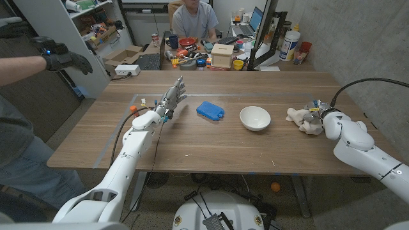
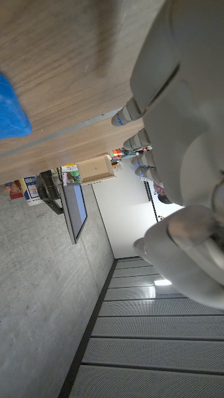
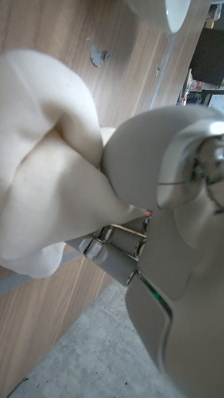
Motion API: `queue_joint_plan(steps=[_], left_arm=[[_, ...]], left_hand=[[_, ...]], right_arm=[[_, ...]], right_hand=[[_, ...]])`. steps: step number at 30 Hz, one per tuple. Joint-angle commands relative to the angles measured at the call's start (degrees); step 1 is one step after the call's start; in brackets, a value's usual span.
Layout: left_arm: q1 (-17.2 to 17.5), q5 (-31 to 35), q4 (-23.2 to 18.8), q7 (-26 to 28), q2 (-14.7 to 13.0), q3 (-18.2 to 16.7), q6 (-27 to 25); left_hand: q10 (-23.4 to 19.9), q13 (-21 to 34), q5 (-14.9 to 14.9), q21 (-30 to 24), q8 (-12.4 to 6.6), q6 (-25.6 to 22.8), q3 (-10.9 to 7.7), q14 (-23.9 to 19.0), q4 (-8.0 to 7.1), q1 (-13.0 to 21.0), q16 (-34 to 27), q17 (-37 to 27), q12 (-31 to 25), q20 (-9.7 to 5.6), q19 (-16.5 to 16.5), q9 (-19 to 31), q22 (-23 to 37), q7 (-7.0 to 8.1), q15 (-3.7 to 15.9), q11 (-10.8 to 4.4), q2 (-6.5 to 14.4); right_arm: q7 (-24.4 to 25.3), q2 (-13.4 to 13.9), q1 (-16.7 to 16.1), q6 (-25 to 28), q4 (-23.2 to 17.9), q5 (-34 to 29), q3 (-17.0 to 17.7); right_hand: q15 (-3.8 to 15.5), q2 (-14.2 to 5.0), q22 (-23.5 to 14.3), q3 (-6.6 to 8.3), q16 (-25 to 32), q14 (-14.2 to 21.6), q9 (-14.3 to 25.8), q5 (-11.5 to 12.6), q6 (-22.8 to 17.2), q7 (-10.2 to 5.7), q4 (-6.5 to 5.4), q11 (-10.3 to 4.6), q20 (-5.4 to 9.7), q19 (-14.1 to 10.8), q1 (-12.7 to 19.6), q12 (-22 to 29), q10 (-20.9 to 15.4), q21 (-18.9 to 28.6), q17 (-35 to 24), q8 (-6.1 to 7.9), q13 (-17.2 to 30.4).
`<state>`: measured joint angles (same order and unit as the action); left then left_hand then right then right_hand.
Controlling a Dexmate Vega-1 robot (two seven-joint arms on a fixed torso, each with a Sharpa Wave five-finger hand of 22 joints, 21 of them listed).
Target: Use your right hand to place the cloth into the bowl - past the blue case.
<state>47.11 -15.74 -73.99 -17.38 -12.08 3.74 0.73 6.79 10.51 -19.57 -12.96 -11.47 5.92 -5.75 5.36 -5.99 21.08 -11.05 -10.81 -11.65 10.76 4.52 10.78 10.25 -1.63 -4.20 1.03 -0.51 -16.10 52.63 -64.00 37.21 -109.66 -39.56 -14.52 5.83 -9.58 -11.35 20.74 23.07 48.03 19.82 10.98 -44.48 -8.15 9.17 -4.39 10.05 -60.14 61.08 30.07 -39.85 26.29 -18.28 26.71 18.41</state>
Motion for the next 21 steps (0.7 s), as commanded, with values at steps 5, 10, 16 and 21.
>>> queue_joint_plan(steps=[5, 10, 16, 21], left_arm=[[0.1, -0.1, 0.6, -0.7, 0.2, -0.2, 0.5], [0.2, -0.2, 0.4, -0.8, 0.2, -0.3, 0.6], [0.6, 0.0, -0.7, -0.4, -0.2, -0.5, 0.2], [1.5, 0.0, -2.3, 0.1, -0.6, -0.7, -0.4]], left_hand=[[-0.1, 0.3, -0.1, 0.2, -0.32, -0.3, 0.37, 0.0, -0.25, 0.3, -0.2, -0.1, -0.2, 0.42, 0.0, 0.2, 0.1, 0.16, -0.19, 0.08, 0.6], [-0.1, 0.3, 0.0, 0.3, -0.3, -0.3, 0.43, 0.0, -0.24, 0.4, -0.1, -0.1, -0.2, 0.4, 0.0, 0.2, 0.1, 0.17, -0.23, -0.01, 0.7], [-0.1, 0.3, 0.0, 0.3, -0.28, -0.3, 0.47, 0.0, -0.24, 0.4, -0.1, -0.1, -0.2, 0.43, 0.0, 0.2, 0.1, 0.15, -0.22, 0.12, 0.7], [-0.1, 0.3, 0.0, 0.4, -0.26, -0.3, 0.51, 0.0, -0.23, 0.4, -0.1, -0.1, -0.2, 0.43, 0.0, 0.2, 0.1, 0.13, -0.2, 0.2, 0.7]], right_arm=[[1.1, 1.2, -2.8, 1.6, -5.8, -1.9, 2.9], [1.2, 1.7, -4.4, 2.9, -8.3, -2.6, 4.7], [2.5, 2.1, -8.2, 4.1, -12.7, -3.2, 8.4], [2.9, 2.5, -11.3, 5.5, -16.7, -4.5, 11.2]], right_hand=[[6.62, -0.37, -0.9, 1.05, 1.5, 1.6, 1.3, -0.2, -1.7, 0.49, 0.18, -0.19, 2.37, 0.2, 3.5, 1.0, -1.6, 1.4, -2.4, 1.46, 1.5], [7.0, -0.28, -1.2, 0.97, 1.9, 2.0, 1.2, -0.3, -2.4, 0.67, 0.13, -0.35, 2.44, 0.4, 4.3, 1.3, -1.9, 1.8, -3.4, 1.62, 2.1], [6.72, 0.06, -1.6, 0.54, 2.1, 1.5, 0.9, -0.3, -3.4, 0.93, -0.19, -0.46, 2.12, 2.9, 5.1, 1.8, -2.5, 2.0, -4.9, 1.82, 3.1], [6.71, 0.18, -2.0, 0.22, 2.1, 1.6, 0.6, -0.4, -4.2, 1.26, -0.33, -2.54, 2.09, 3.9, 5.8, 2.6, -3.7, 2.7, -5.9, 1.92, 4.2]])
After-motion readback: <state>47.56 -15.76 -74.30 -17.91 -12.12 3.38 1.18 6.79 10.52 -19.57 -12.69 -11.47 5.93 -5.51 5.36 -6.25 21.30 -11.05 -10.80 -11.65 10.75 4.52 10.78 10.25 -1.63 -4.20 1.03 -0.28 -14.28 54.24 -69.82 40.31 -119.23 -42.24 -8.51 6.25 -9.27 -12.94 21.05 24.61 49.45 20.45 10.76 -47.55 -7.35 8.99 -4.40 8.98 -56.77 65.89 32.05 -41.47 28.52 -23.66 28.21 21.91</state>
